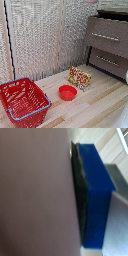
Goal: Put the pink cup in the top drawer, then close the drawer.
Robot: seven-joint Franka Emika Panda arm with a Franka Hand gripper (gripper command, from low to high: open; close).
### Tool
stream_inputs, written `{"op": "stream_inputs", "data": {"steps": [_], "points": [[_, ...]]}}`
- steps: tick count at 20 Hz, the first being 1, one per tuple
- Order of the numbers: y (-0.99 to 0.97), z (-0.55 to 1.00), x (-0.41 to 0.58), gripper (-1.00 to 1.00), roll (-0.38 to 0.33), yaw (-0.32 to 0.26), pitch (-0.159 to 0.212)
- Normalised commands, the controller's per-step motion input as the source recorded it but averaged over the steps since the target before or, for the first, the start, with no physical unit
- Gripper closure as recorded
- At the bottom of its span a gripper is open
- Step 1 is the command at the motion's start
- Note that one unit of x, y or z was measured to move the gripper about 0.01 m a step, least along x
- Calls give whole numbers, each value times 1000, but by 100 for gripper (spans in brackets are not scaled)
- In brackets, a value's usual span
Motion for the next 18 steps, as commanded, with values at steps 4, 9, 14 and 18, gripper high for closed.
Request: {"op": "stream_inputs", "data": {"steps": [4, 9, 14, 18], "points": [[-1000, 474, -18, 100, 0, 0, 13], [-1000, 264, -51, 100, -31, 1, 53], [-857, 6, -41, 100, -113, 12, 101], [-618, -30, -38, 100, -172, 34, 155]]}}
